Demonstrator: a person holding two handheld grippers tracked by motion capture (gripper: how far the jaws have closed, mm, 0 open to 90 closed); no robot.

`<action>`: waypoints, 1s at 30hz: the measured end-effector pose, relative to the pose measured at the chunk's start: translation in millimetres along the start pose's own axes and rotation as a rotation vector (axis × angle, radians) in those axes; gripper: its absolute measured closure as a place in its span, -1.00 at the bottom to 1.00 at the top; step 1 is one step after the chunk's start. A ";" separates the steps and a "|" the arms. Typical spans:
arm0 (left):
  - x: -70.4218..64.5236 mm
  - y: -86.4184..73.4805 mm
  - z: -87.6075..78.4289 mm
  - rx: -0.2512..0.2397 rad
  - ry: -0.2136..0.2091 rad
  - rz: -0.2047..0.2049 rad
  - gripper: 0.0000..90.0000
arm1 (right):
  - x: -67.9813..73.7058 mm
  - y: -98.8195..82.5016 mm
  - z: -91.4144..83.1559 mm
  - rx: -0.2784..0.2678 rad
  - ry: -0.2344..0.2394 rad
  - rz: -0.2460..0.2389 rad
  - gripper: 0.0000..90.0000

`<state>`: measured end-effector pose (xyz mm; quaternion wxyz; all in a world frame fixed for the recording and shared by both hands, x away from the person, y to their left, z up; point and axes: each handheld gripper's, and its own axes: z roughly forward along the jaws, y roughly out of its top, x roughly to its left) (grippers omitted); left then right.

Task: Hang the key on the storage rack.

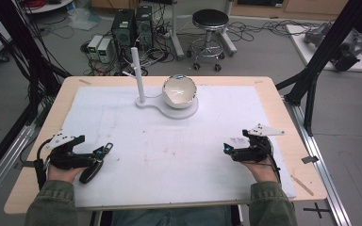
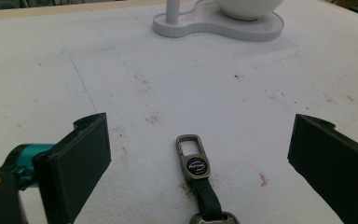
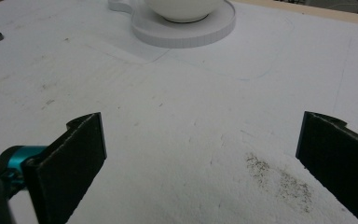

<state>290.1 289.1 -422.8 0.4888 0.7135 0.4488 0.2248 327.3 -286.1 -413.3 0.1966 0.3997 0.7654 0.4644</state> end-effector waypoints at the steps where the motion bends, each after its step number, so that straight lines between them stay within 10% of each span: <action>1: 0.0 0.0 0.1 0.000 0.001 0.000 -0.86 | -0.2 0.2 -0.1 -0.004 -0.001 0.003 -0.99; 30: -2.3 -1.1 3.6 0.034 -0.002 0.016 -0.86 | 0.2 -4.0 5.6 0.021 -0.009 0.007 -0.99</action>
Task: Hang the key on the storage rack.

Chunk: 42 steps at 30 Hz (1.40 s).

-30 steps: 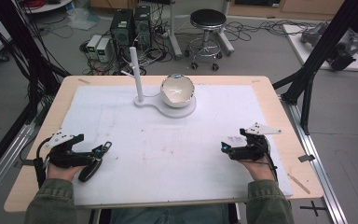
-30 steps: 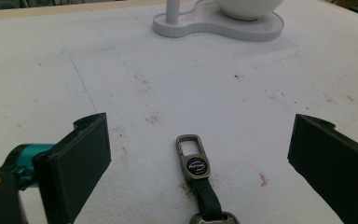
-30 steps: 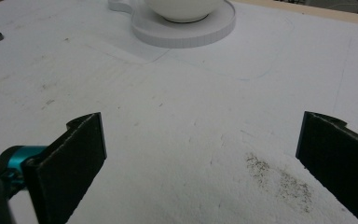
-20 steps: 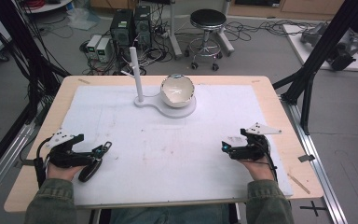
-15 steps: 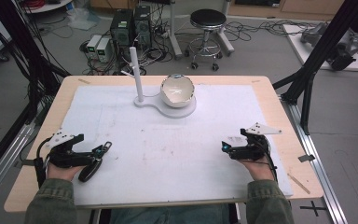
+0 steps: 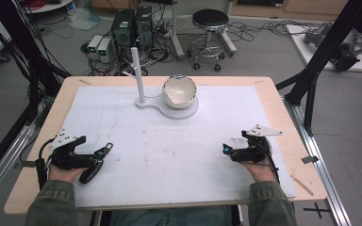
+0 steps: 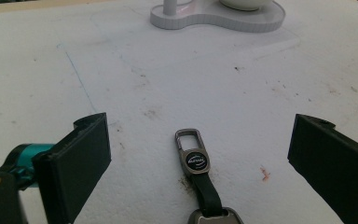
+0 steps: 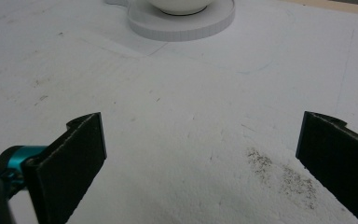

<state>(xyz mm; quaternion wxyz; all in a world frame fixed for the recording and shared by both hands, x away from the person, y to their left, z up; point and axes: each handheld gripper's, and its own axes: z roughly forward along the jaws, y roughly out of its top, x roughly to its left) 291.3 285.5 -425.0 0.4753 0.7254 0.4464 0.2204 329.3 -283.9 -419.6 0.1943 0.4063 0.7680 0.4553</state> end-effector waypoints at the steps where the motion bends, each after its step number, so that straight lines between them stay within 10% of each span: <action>1: -0.4 0.0 0.4 -0.003 0.001 -0.001 -0.86 | 0.6 -0.3 -0.1 0.001 0.001 -0.002 -0.99; 19: -7.0 13.1 2.4 0.044 0.008 0.019 -0.86 | -0.5 1.7 -5.1 -0.034 -0.002 0.012 -0.99; 42: -14.9 42.0 26.2 0.276 -0.012 0.098 -0.86 | -0.1 2.0 -5.5 -0.031 0.005 0.014 -0.99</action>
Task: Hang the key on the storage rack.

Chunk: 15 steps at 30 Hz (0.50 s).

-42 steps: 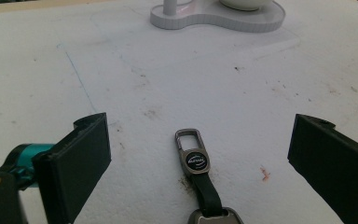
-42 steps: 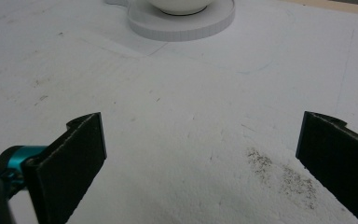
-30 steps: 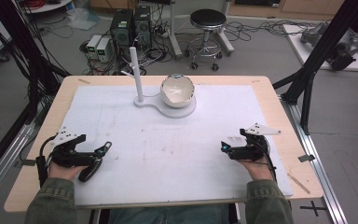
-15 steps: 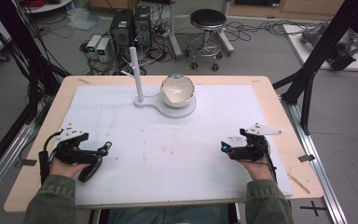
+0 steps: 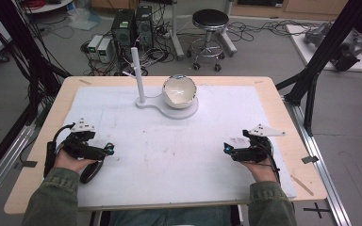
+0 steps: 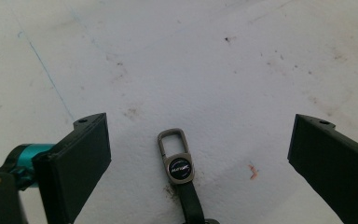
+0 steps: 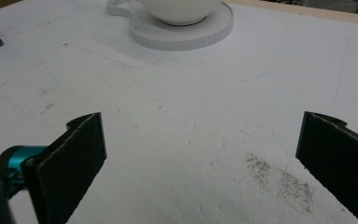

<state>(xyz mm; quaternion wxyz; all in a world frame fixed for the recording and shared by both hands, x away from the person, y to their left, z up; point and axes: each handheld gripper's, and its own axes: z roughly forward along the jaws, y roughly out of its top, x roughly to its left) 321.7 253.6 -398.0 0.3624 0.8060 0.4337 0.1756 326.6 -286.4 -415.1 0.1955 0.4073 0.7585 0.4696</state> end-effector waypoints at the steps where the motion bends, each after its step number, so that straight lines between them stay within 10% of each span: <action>1: 0.5 0.2 1.7 0.009 0.001 -0.001 -0.86 | 0.0 0.0 0.0 0.000 0.000 0.000 -0.99; 15: 10.7 -0.1 17.2 0.217 -0.006 -0.045 -0.86 | -0.4 -0.2 1.0 0.005 0.003 -0.002 -0.99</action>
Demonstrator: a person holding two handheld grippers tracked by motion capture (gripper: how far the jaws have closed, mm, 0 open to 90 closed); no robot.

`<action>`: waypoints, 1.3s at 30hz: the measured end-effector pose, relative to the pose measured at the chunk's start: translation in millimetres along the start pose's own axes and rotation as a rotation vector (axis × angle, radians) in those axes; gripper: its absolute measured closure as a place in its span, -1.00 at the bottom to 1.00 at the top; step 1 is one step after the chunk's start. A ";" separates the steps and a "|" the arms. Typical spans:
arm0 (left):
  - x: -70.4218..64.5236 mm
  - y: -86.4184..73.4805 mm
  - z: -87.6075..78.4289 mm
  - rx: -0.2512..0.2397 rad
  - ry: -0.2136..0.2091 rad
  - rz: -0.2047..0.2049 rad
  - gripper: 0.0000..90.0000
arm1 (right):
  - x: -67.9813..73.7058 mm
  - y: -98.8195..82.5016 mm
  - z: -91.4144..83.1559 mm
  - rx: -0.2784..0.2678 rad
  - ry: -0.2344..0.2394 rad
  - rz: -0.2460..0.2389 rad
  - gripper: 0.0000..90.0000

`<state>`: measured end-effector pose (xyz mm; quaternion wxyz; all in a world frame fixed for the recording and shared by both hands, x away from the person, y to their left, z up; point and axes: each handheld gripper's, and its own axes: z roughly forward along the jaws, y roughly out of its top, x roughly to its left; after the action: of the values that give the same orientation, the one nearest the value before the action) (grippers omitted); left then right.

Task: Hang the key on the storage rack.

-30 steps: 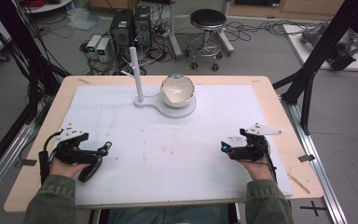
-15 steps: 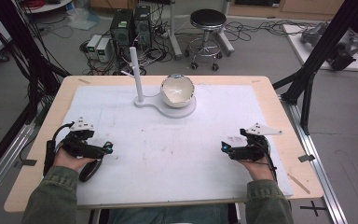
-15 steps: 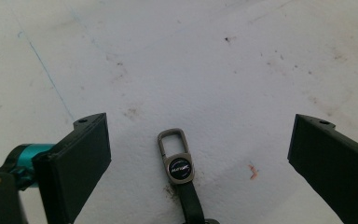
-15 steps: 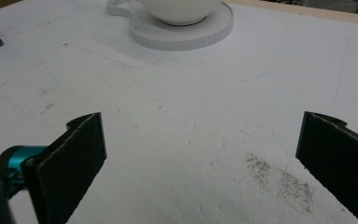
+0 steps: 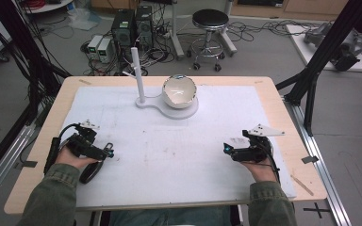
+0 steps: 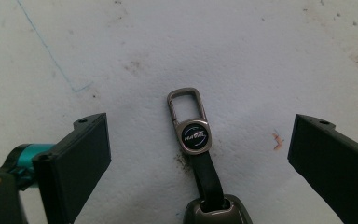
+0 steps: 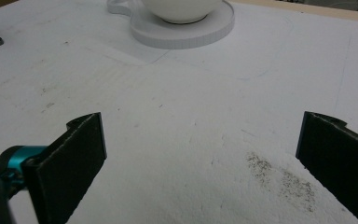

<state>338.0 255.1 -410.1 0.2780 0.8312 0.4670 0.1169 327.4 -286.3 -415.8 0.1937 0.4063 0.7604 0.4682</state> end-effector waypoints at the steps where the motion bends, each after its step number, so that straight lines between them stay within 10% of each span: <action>1: -0.3 0.0 0.9 0.002 -0.003 -0.007 -0.86 | 0.1 0.0 0.1 0.000 0.001 0.001 -0.99; 20: 1.6 7.4 8.3 0.217 -0.005 -0.005 -0.60 | 1.0 0.4 0.6 0.011 0.006 0.000 -0.99; 28: 2.9 7.4 7.2 0.214 0.016 -0.008 0.06 | 0.8 0.1 1.7 0.022 0.005 0.000 -0.99; 39: -7.5 20.5 15.0 0.352 0.062 0.003 0.53 | 0.8 0.3 1.4 0.021 0.005 0.002 -0.99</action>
<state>355.4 235.1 -410.1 0.1134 0.8638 0.4873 0.0595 328.0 -284.8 -416.1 0.1871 0.4081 0.7652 0.4614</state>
